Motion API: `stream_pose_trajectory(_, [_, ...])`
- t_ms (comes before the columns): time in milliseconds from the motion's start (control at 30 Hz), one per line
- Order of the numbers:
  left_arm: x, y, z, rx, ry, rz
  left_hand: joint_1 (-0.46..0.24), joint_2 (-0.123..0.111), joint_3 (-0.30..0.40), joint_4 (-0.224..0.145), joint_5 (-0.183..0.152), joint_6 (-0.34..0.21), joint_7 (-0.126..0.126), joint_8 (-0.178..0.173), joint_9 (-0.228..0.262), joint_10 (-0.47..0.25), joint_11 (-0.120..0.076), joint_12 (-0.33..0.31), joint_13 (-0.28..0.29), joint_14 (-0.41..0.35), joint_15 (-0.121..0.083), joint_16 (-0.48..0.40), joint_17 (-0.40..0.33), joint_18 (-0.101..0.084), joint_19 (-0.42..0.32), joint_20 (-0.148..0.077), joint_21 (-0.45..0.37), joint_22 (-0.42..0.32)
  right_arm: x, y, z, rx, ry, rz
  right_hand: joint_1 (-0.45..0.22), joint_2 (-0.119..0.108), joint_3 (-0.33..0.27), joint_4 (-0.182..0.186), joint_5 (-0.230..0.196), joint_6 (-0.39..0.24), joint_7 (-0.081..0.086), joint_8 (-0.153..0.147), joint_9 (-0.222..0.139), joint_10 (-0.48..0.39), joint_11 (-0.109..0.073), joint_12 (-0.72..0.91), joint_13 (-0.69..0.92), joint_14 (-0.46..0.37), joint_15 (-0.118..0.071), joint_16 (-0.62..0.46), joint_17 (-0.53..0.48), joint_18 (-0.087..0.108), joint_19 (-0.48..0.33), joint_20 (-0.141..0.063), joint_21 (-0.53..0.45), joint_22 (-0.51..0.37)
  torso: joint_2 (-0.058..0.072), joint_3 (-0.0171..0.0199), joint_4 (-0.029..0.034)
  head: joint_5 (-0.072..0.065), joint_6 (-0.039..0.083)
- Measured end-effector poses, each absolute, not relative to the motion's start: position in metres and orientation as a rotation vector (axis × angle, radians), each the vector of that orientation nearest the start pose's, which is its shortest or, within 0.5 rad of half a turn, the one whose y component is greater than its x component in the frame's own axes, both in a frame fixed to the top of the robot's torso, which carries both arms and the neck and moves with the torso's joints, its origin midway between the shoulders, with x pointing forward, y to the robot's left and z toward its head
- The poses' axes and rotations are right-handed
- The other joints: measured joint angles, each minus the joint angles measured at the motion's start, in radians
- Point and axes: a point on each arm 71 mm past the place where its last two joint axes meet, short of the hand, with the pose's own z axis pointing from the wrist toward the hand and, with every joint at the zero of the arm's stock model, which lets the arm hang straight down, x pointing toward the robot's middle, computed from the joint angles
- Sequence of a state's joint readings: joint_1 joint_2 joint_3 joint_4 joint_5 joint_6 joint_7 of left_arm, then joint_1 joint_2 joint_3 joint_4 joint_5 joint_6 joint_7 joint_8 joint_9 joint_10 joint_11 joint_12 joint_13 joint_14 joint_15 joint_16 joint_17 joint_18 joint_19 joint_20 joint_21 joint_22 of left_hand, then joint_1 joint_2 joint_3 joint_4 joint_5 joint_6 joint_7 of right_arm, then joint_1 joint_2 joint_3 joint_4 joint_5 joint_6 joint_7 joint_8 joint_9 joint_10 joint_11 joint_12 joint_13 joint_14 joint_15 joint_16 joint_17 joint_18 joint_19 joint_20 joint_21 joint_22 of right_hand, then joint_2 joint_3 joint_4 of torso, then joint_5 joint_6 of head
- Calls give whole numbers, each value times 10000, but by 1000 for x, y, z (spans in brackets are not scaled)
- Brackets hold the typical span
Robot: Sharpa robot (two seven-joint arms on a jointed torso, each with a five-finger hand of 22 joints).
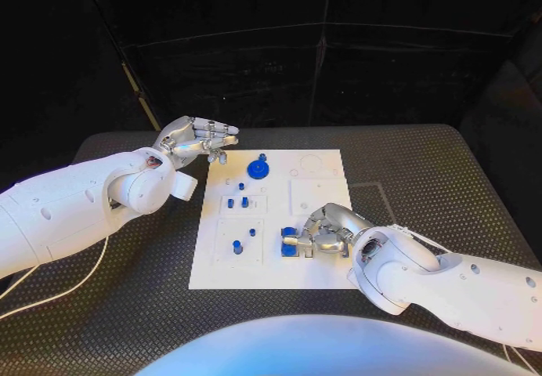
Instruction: Assemble the parts on the task board
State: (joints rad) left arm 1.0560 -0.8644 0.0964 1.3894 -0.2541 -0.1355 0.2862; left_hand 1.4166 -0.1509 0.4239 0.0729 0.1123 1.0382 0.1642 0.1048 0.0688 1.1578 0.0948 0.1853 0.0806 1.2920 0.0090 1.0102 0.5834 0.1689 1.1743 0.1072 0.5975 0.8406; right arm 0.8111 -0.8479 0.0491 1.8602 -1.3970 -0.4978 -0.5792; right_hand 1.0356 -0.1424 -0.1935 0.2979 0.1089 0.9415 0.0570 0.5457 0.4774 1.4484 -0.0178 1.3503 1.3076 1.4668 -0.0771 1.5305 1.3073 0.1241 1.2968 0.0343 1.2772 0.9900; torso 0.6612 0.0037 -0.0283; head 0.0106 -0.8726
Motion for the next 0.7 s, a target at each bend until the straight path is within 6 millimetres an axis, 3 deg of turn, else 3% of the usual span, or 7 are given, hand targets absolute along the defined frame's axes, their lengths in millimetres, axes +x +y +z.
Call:
stream_pose_trajectory(100, [497, 252, -213, -9985, 15744, -14587, 0, 0, 0, 0, 0, 0, 0, 0, 0, 0, 0, 0, 0, 0, 0, 0, 0, 0, 0, 0, 0, 0, 353, -141, -280, 3681, 19721, 6544, -328, -196, 0, 0, -248, -36, 36, 0, 53, -37, 37, -80, 0, 0, 0, 0, 0, 1, -37, -5, -45, -49, -1, 0, 0, -5, 0])
stream_pose_trajectory(167, [497, 252, -213, -9985, 15748, -14587, 0, 0, 0, 0, 0, 0, 0, 0, 0, 0, 0, 0, 0, 0, 0, 0, 0, 0, 0, 0, 0, 0, 353, -142, -280, 3680, 19720, 6538, -334, -202, 1, 0, -248, -60, 12, 0, 63, -35, 36, -80, 0, 0, 0, 0, 0, 1, -49, -17, -45, -55, -4, 0, 0, -7, 0])
stream_pose_trajectory(300, [497, 252, -213, -9985, 15755, -14589, 0, 0, 0, 0, 0, 0, 0, 0, -9, 0, 0, 0, 0, 0, 0, 0, 1, 0, 0, 0, 0, 1, 353, -141, -280, 3666, 19719, 6540, -260, -129, 226, 0, 144, -68, 4, -48, 134, -35, 36, -80, 0, 0, 0, 0, 7, 1, -49, -17, -45, -55, -7, 0, 0, -8, 0])
stream_pose_trajectory(367, [497, 252, -213, -9986, 15758, -14589, 0, 0, 0, 0, 0, 0, 0, 0, -9, 0, 0, 0, 0, 0, 0, 0, 0, 0, 0, 0, 0, 1, 353, -141, -279, 3635, 19723, 6573, 303, 185, 438, -48, 805, -68, 4, -48, 201, -35, 36, -80, 0, 0, 1, 0, 8, 1, -49, -17, -45, -47, -7, 0, 0, -8, 0])
stream_pose_trajectory(433, [497, 252, -213, -9986, 15761, -14588, 0, 0, 0, 0, 0, -37, 37, 0, -9, -37, 37, 0, 0, 0, 0, 0, 1, -1, 0, 0, 0, -6, 352, -141, -279, 3589, 19734, 6606, 1126, 308, 561, -172, 1163, -68, 4, -90, 279, -35, 36, -80, 0, 0, 1, 0, 7, 1, -49, -17, -45, -34, -7, 1, 0, 5, 0])
stream_pose_trajectory(500, [497, 253, -213, -9988, 15762, -14584, 0, 0, 0, 0, 0, -37, 37, 0, -9, -36, 36, 0, 0, 0, 0, 0, 1, 0, 0, 0, 0, -8, 351, -140, -279, 3511, 19744, 6649, 1811, 334, 636, -374, 1315, -68, 4, -90, 346, -35, 36, -80, 0, 0, 1, 0, 7, 1, -49, -18, -45, -6, -7, 2, -3, 14, 0])
stream_pose_trajectory(700, [497, 253, -214, -9991, 15768, -14581, 0, 0, 0, 0, 0, -37, 37, 0, -8, -36, 36, 0, 0, 0, 0, 0, 1, 1, 0, 0, 0, -7, 351, -141, -278, 3309, 19721, 6634, 2732, 565, 785, -821, 1390, -30, -34, -89, 464, -35, 36, -80, 0, 0, 1, 0, 6, 1, -49, -18, -44, 49, -7, 5, -7, 17, 0])
